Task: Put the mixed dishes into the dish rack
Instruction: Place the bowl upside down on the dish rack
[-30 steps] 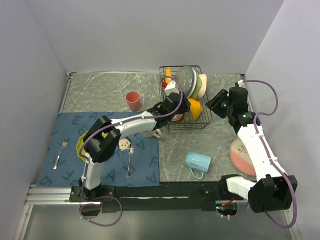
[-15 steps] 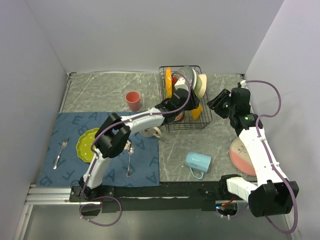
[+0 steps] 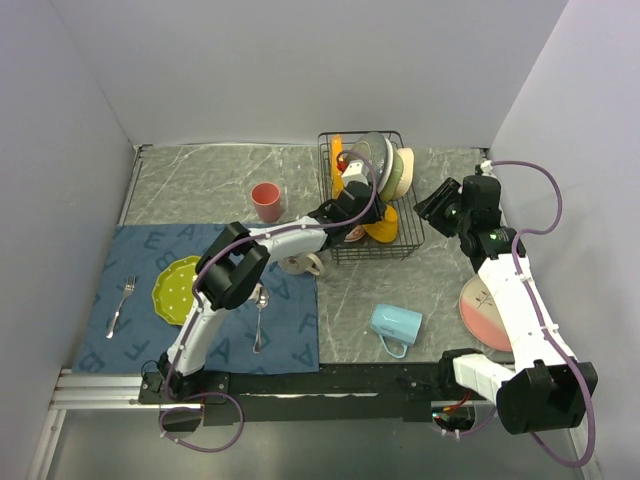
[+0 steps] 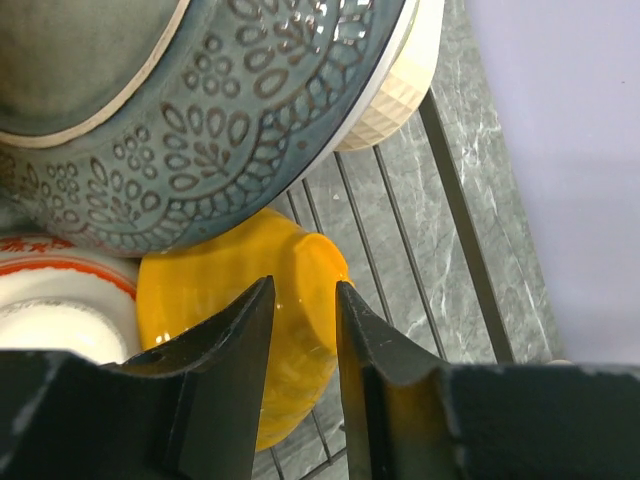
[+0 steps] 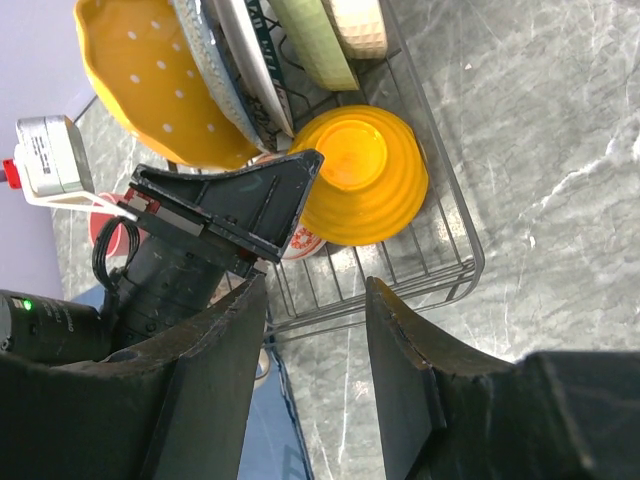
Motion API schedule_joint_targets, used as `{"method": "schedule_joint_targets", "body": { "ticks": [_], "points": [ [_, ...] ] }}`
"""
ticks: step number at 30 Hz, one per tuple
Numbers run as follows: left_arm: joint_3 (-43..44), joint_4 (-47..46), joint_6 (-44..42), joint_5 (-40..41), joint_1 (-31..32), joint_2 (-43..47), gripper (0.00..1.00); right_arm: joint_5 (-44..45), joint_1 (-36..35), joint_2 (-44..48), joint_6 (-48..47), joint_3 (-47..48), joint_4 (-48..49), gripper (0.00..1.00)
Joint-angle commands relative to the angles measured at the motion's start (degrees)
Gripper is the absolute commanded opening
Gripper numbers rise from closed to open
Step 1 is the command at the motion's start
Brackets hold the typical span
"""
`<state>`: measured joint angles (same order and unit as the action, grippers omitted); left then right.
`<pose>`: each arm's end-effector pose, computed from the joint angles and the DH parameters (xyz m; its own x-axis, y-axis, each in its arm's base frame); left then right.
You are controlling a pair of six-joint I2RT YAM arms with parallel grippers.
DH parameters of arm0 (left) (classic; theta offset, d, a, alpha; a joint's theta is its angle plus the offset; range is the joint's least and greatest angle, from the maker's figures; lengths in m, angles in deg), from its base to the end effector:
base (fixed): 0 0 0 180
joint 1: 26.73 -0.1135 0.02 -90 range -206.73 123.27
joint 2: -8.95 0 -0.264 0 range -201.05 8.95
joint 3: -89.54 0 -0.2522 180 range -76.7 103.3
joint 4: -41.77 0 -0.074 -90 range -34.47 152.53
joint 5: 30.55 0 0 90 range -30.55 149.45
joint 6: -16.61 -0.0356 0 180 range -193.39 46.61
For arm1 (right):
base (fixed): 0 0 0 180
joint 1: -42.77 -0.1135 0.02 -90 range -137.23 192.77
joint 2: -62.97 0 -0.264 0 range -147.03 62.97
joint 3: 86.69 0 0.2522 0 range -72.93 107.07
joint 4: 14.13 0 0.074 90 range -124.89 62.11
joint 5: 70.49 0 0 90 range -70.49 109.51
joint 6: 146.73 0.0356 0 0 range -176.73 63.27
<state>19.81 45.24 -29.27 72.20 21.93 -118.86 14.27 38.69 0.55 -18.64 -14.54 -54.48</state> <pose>0.3519 -0.3881 0.2071 -0.5851 -0.3629 -0.7252 0.2631 0.7609 -0.5931 0.2397 0.0204 0.3344 -0.4919 0.5808 -0.6486 0.1960 0.7997 0.5675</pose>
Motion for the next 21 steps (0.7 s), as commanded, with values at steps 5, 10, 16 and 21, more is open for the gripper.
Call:
{"method": "schedule_joint_targets", "body": {
  "ticks": [5,10,16,21],
  "points": [
    [-2.81,3.52,-1.4,0.43,0.73,3.44,0.37,-2.4,0.47,-2.09,-0.2,0.67,2.59,0.52],
    [-4.49,4.04,-1.31,1.31,0.64,5.38,0.37,-5.92,0.56,-8.68,-2.31,2.43,1.72,0.52],
    [-4.49,5.71,-1.32,0.69,0.55,4.94,0.32,-7.51,0.3,-17.12,-2.4,3.13,4.53,0.57],
    [-6.77,5.45,-1.14,0.96,0.55,5.73,0.24,-8.91,0.03,-24.84,-2.32,5.59,6.28,0.64]
  ]
}}
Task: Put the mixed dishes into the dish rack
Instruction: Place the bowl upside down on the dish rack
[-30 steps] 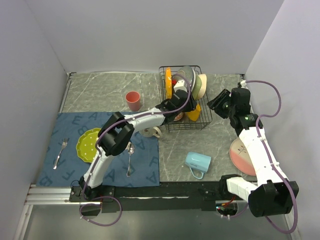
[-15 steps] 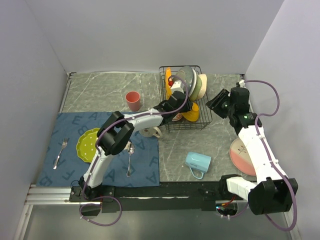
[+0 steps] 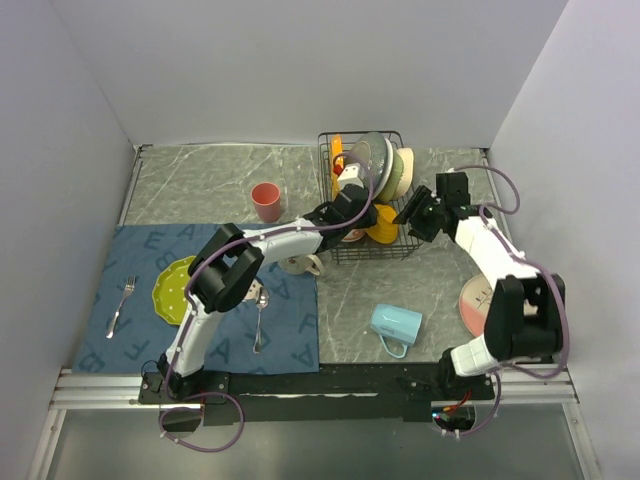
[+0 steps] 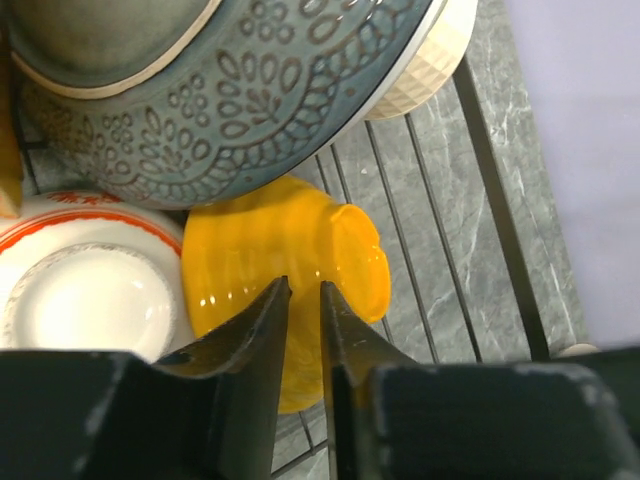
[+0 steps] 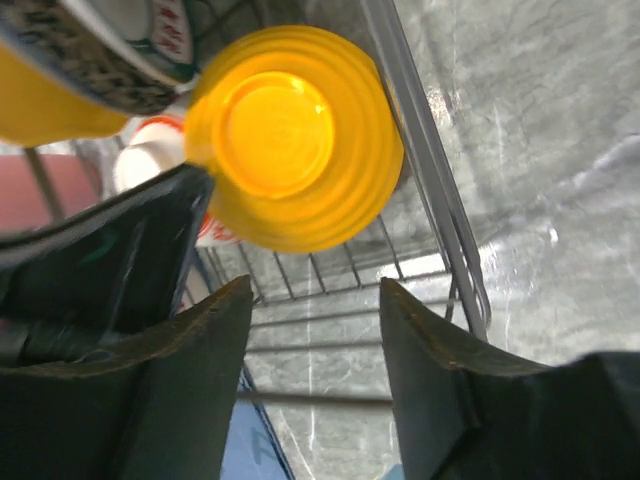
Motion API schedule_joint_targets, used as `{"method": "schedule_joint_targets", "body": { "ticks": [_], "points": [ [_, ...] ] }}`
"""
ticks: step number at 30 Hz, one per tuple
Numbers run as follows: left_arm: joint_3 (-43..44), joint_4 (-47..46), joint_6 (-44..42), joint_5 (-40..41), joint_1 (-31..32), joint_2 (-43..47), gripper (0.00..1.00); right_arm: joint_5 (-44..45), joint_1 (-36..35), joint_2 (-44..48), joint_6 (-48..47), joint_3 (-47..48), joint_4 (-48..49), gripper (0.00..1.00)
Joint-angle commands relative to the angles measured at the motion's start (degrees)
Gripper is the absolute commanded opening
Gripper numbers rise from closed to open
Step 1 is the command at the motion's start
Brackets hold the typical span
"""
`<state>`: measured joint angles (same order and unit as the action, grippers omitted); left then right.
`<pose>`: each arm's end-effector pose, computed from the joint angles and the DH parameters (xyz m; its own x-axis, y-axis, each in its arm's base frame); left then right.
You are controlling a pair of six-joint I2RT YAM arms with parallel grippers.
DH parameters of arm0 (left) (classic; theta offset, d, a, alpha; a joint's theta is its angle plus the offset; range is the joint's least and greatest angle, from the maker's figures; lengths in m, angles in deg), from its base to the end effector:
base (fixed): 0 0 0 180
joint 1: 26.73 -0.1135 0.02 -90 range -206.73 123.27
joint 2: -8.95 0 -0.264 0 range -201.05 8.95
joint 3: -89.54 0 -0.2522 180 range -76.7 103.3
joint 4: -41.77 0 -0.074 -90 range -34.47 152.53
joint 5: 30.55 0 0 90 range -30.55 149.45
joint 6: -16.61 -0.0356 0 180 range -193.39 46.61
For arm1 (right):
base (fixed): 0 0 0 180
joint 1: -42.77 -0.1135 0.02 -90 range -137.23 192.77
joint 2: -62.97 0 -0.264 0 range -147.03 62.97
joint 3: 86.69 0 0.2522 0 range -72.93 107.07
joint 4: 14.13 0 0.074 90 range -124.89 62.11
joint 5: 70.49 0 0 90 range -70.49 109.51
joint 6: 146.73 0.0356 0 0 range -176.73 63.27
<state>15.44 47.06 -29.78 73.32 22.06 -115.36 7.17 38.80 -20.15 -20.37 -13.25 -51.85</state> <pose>0.3408 -0.3762 0.2083 -0.5958 -0.3361 -0.7294 0.2415 0.7912 -0.5618 0.3093 0.0291 0.2531 -0.7170 0.5308 -0.4518 0.2647 0.8070 0.5280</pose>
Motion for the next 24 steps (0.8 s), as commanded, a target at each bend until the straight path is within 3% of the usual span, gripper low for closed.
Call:
{"method": "schedule_joint_targets", "body": {
  "ticks": [1,4,14,24],
  "points": [
    [-2.66,3.72,-0.72,-0.07,0.42,2.58,0.22,-2.07,-0.25,-5.03,-0.24,4.56,4.71,0.67],
    [-3.8,3.99,-0.64,-0.33,0.42,2.76,0.18,-2.16,-0.51,-7.76,0.82,5.27,6.21,0.72],
    [-9.07,3.02,-0.37,-2.88,0.51,4.25,0.03,3.02,-1.57,-12.69,0.04,9.49,5.86,0.71],
    [-14.88,0.91,-1.96,-3.41,1.57,8.12,0.01,10.49,-5.78,-18.75,-8.05,15.73,3.93,0.75]
  ]
}}
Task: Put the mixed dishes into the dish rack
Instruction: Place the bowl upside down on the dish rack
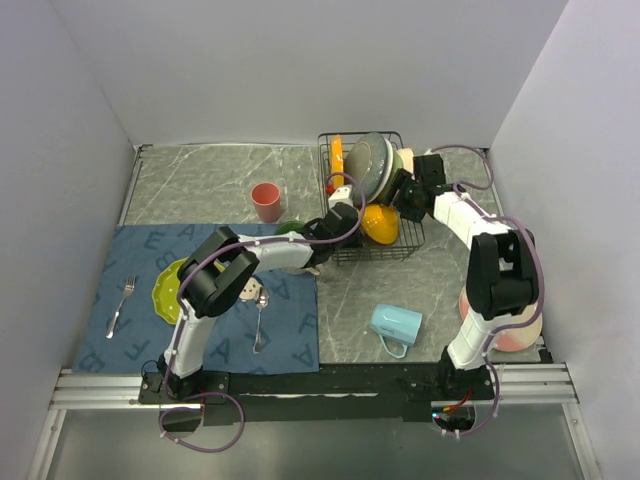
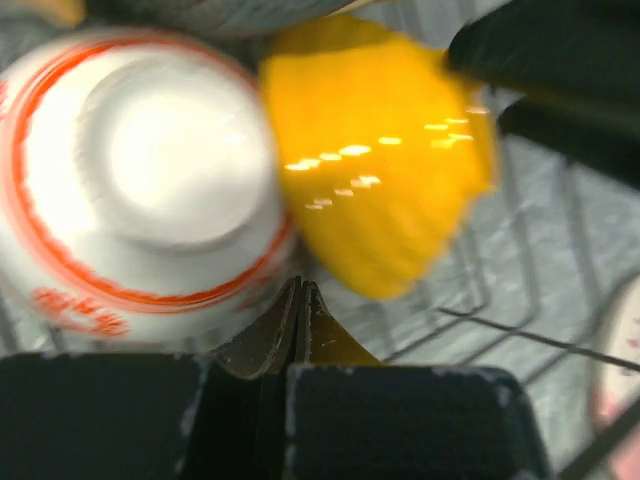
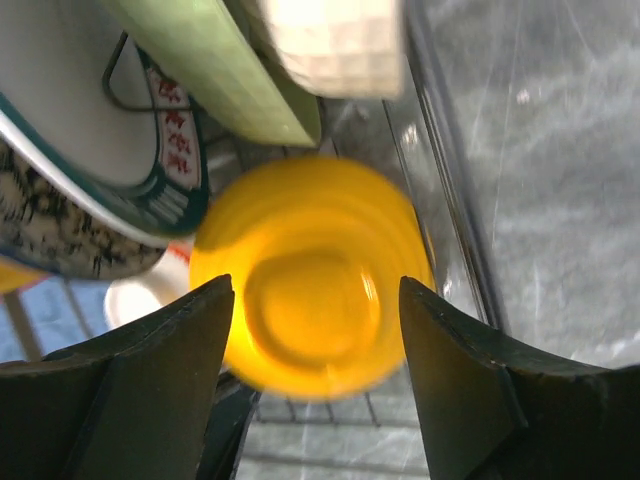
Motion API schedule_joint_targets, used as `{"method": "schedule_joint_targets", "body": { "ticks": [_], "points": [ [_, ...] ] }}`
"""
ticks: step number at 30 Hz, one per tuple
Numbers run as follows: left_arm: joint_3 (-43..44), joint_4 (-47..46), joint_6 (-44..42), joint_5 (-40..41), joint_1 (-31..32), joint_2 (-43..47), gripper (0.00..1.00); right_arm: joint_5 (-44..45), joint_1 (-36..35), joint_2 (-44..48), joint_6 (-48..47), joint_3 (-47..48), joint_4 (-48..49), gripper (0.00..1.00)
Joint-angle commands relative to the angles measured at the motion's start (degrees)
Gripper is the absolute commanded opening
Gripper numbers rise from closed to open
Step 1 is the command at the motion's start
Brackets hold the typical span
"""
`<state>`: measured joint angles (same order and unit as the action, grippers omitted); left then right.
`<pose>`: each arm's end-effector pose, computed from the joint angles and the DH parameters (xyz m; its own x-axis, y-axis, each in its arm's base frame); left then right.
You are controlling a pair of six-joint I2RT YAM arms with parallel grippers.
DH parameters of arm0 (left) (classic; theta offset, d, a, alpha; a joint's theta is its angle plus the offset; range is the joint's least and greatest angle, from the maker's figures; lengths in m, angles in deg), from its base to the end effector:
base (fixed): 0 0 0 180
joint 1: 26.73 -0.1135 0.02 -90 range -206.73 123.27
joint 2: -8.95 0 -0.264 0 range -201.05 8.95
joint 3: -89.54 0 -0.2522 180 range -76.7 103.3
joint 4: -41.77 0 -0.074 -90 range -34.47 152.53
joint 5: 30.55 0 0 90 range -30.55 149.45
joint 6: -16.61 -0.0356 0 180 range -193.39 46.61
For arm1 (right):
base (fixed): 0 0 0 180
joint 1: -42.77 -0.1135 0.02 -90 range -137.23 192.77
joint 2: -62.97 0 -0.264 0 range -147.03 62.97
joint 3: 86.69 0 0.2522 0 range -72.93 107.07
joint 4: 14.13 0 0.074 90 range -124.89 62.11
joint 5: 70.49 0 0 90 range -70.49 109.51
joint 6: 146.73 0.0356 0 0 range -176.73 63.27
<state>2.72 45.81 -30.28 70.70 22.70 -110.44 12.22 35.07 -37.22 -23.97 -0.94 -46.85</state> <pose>0.3109 -0.3524 0.1773 -0.6734 -0.2440 -0.6978 0.2400 0.8207 -0.5186 0.3812 0.0561 0.2303 -0.7293 0.4430 -0.5215 0.2095 0.8701 0.4462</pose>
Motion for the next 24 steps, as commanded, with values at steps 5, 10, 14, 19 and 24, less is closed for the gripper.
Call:
{"method": "schedule_joint_targets", "body": {
  "ticks": [5,10,14,19,24],
  "points": [
    [-3.57,2.86,-1.45,1.67,0.93,6.28,0.03,9.13,-4.07,-2.91,-6.3,4.48,-3.8,0.78],
    [-3.48,4.09,-0.49,2.38,-0.03,8.82,0.05,13.79,-5.83,-0.9,-6.82,2.99,-7.23,0.72],
    [-2.78,5.58,0.74,3.08,-1.44,9.09,0.04,15.64,-6.09,2.09,-8.23,1.49,-9.68,0.7],
    [-1.99,6.64,1.01,5.01,-1.79,9.18,0.04,15.38,-6.44,2.62,-11.13,1.75,-12.33,0.7],
    [-1.81,6.73,1.27,5.98,-1.88,9.53,0.04,13.97,-8.11,3.06,-13.85,0.7,-12.16,0.7]
  ]
}}
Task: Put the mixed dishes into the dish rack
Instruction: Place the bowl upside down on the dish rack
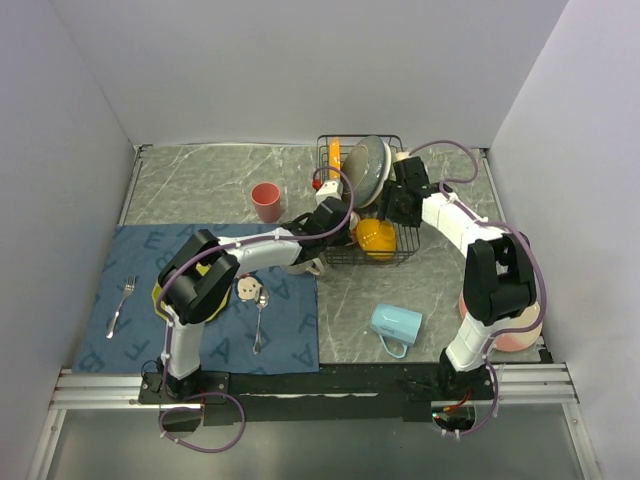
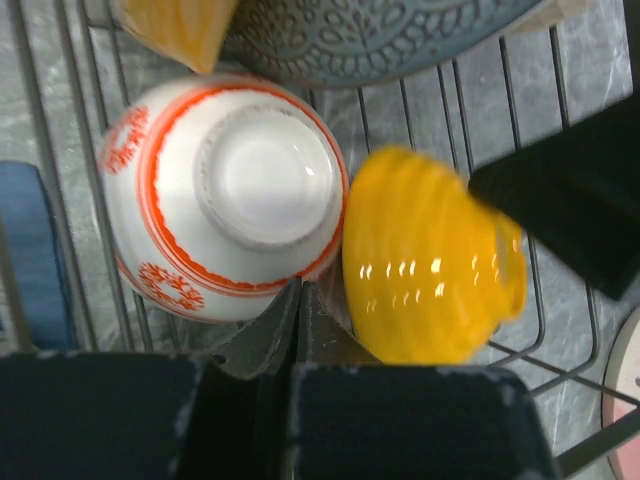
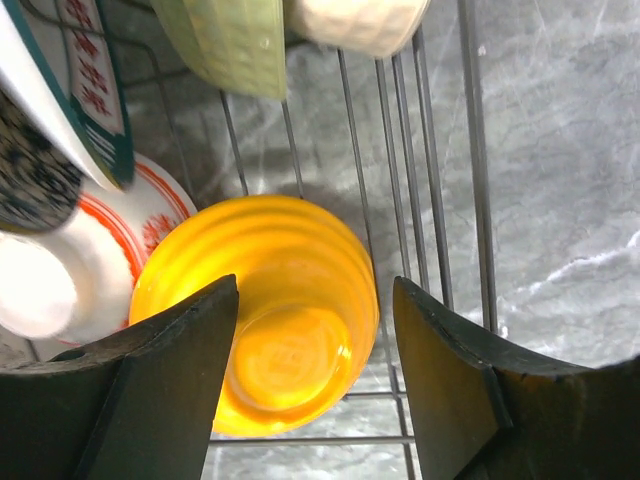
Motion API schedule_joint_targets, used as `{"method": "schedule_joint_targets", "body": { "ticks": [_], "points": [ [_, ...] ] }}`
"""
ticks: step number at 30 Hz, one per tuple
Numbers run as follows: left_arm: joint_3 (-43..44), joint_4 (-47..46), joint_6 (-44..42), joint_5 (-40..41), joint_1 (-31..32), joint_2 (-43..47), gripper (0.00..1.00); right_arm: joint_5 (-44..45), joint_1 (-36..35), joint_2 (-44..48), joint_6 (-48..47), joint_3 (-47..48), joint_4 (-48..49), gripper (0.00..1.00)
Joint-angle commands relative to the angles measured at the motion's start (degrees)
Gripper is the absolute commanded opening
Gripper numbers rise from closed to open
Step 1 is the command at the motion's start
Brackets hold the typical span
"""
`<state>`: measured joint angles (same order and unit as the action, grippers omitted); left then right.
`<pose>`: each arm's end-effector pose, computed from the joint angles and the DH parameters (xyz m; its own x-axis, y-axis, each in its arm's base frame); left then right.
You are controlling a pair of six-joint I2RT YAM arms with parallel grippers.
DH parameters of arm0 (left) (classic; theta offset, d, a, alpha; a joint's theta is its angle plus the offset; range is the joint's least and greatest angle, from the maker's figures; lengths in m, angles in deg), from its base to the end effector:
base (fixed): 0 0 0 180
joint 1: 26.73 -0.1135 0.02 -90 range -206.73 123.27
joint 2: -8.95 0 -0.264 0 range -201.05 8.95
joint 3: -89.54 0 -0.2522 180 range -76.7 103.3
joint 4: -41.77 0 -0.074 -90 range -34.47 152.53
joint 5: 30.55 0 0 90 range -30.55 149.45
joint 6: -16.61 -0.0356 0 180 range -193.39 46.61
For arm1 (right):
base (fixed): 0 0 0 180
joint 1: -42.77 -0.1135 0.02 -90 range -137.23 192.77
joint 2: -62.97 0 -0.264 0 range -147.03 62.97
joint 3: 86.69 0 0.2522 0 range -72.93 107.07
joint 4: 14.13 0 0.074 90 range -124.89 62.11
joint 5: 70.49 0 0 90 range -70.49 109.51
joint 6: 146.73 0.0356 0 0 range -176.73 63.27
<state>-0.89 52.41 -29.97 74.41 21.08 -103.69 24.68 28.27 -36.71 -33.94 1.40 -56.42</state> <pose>0.3049 -0.3227 0.1982 -0.6636 -0.2567 -0.7027 0.1590 0.8695 -0.4677 0.3648 0.0910 0.2347 -0.7977 0.1922 -0.5717 0.1205 0.9795 0.1612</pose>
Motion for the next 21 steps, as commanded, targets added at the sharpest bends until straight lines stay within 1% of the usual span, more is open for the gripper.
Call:
{"method": "schedule_joint_targets", "body": {
  "ticks": [1,6,13,17,21],
  "points": [
    [1.88,0.39,1.14,2.44,-0.26,2.69,0.04,1.25,-1.58,2.73,-4.24,-1.99,-2.49,0.7],
    [1.88,0.04,1.14,2.44,-0.26,3.04,0.04,1.25,-3.51,3.35,-5.03,-2.52,-2.32,0.69],
    [2.32,-0.05,0.97,1.21,-0.26,2.34,0.05,4.23,-4.74,5.72,-5.65,-2.96,-3.72,0.69],
    [3.9,-0.75,-0.26,-2.29,-0.26,0.24,0.07,6.61,-5.71,5.81,-5.3,-2.52,-5.3,0.68],
    [5.4,-1.01,-1.05,-6.42,-0.18,-1.97,0.06,7.22,-5.89,6.95,-4.33,-3.66,-5.04,0.68]
  ]
}}
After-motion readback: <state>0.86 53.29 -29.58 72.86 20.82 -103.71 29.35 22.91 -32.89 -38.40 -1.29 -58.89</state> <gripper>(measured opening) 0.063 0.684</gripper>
